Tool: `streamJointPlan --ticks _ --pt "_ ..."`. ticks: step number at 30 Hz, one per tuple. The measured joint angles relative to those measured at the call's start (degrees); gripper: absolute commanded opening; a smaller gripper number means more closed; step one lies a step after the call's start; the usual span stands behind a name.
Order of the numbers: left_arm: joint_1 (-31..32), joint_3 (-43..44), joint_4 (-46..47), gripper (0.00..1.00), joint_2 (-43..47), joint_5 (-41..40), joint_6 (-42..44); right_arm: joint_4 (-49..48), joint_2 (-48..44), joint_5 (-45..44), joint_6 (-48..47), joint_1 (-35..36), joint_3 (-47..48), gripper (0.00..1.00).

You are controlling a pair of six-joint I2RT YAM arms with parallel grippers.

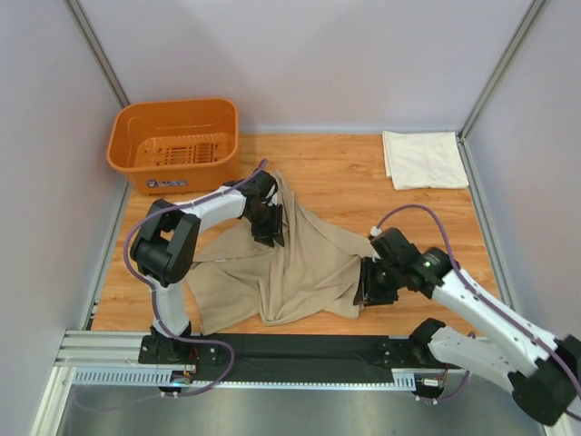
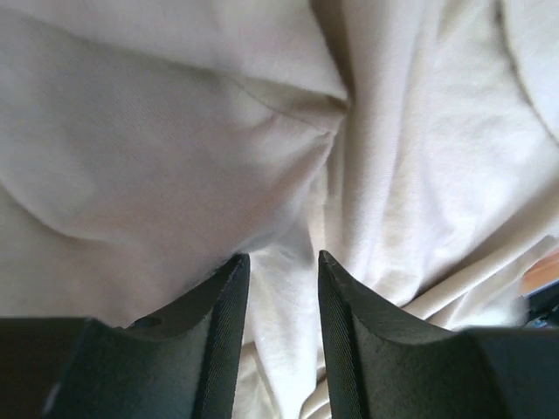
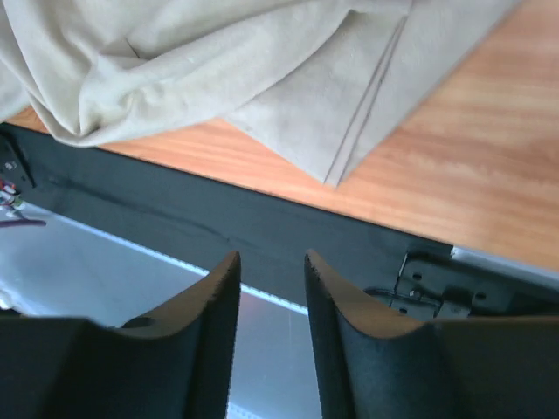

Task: Fold and stack the t-shirts
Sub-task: Flatten the tshirt out

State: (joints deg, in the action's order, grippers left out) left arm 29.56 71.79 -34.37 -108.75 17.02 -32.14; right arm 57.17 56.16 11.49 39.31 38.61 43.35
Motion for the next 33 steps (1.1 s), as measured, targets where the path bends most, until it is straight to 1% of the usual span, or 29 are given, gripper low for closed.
streamJointPlan --ticks 1,2,4,5,7,8,10,11,13,14,15,16,17,18,19,20,22,23,24,25,26,33 --pt "0.0 1.0 -0.7 0.46 0.1 -0.4 0.3 1.1 -3.6 0.6 1.4 0.0 -1.6 0.42" --pt "0.0 2.1 -1.4 0.46 0.2 -0.8 0.6 2.5 -6.4 1.1 2.6 0.0 -2.7 0.51" --pt "0.1 3.4 -2.4 0.47 1.4 -1.4 1.2 4.3 -8.3 1.4 4.0 -0.1 -3.3 0.6" --pt "0.2 3.6 -3.0 0.47 2.4 -1.8 1.6 4.5 -8.1 1.3 4.2 -0.1 -3.3 0.62" --pt "1.0 3.7 -4.2 0.47 4.9 -2.5 2.2 4.3 -5.9 0.4 4.0 -0.2 -3.0 0.63" --pt "1.7 3.6 -4.9 0.46 6.5 -2.7 2.5 3.7 -3.8 0.0 3.7 -0.3 -2.6 0.61" --pt "3.5 3.1 -5.2 0.46 9.6 -2.8 2.9 1.5 1.9 -0.9 2.7 -0.6 -1.6 0.54" --pt "4.4 2.6 -5.2 0.45 10.9 -2.7 2.9 0.3 5.7 -1.6 2.2 -0.9 -0.6 0.48" --pt "6.5 0.8 -4.7 0.45 13.6 -2.5 2.9 -1.8 11.4 -2.9 1.3 -1.4 1.0 0.43" --pt "7.5 -0.2 -4.6 0.45 14.5 -2.2 2.7 -2.8 14.2 -3.6 1.0 -1.9 1.9 0.26" --pt "8.1 -1.2 -4.4 0.44 15.0 -1.8 2.6 -4.0 16.3 -4.2 0.5 -2.5 2.8 0.23" --pt "8.5 -2.1 -4.2 0.44 15.2 -1.4 2.4 -5.0 17.9 -4.5 0.7 -3.2 3.5 0.24" --pt "8.6 -2.7 -4.1 0.44 15.2 -1.3 2.4 -5.6 19.1 -4.8 1.3 -3.9 4.3 0.31" --pt "8.5 -3.4 -4.1 0.44 15.1 -1.2 2.4 -6.3 19.9 -4.8 1.9 -4.6 4.9 0.41" --pt "8.3 -3.9 -4.2 0.44 15.0 -1.0 2.3 -7.1 20.7 -4.8 3.0 -5.2 5.6 0.57" --pt "8.3 -4.1 -4.2 0.44 15.0 -1.0 2.3 -8.2 21.2 -4.8 4.2 -5.9 6.0 0.6" --pt "8.1 -4.1 -4.0 0.44 15.0 -1.0 2.3 -9.2 21.4 -5.2 6.6 -6.6 6.1 0.61" --pt "8.1 -4.1 -3.8 0.44 15.0 -1.0 2.3 -9.3 21.4 -5.7 8.3 -6.7 6.1 0.59" --pt "8.0 -4.1 -3.7 0.44 15.0 -1.0 2.3 -9.3 21.3 -5.9 9.1 -6.7 6.1 0.56" --pt "8.0 -4.1 -3.6 0.44 15.0 -1.0 2.4 -9.0 21.3 -6.7 11.1 -6.8 6.1 0.48" --pt "8.0 -4.1 -3.5 0.44 15.0 -1.0 2.4 -8.7 21.2 -7.3 12.6 -6.9 6.1 0.47" --pt "8.0 -5.0 -2.6 0.44 15.1 -1.0 2.4 -9.1 19.1 -8.0 25.8 -10.0 1.4 0.48"
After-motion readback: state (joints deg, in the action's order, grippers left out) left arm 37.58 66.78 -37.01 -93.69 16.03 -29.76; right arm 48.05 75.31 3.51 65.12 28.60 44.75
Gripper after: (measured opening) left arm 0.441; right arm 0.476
